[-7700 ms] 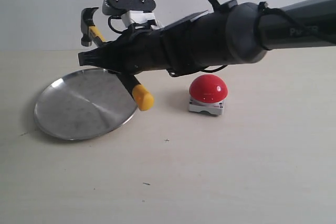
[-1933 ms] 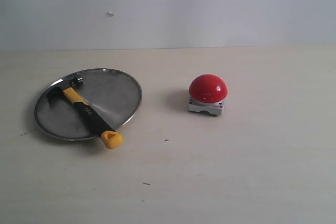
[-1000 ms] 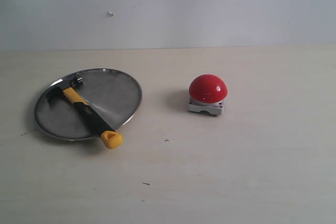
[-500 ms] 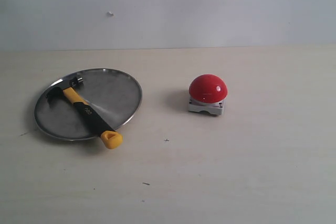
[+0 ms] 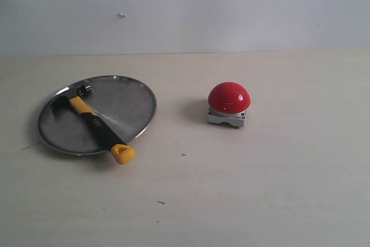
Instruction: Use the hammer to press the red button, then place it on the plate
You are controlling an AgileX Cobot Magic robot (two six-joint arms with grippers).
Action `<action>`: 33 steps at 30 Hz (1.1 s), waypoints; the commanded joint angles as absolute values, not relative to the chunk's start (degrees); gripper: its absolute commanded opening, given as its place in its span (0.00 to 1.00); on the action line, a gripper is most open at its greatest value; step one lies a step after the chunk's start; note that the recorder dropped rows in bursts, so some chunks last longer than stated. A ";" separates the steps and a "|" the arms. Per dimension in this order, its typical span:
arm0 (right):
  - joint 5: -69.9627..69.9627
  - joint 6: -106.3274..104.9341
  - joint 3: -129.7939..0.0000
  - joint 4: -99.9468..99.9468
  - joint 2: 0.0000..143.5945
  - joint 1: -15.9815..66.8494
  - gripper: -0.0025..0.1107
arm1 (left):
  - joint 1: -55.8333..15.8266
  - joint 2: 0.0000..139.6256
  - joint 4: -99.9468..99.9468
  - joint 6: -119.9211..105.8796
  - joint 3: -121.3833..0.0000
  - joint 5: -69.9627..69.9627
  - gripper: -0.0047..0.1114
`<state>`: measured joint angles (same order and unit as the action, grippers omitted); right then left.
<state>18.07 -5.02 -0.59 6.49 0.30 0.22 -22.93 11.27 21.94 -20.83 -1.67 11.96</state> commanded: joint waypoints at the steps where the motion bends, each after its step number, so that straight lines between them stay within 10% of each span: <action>1: 17.72 -4.79 0.00 5.48 0.00 0.00 0.02 | -22.94 11.13 21.67 -20.84 -1.57 11.97 0.04; 29: 17.83 -4.79 0.00 9.07 0.00 0.00 0.02 | -22.80 11.13 21.67 -20.83 -1.57 11.97 0.04; 33: 17.83 -4.66 0.00 9.07 0.00 0.00 0.02 | -13.83 9.01 21.88 -21.85 -1.57 6.71 0.04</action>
<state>18.40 -4.79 -0.31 9.02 0.30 0.22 -17.94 10.66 21.94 -21.48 -1.67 10.37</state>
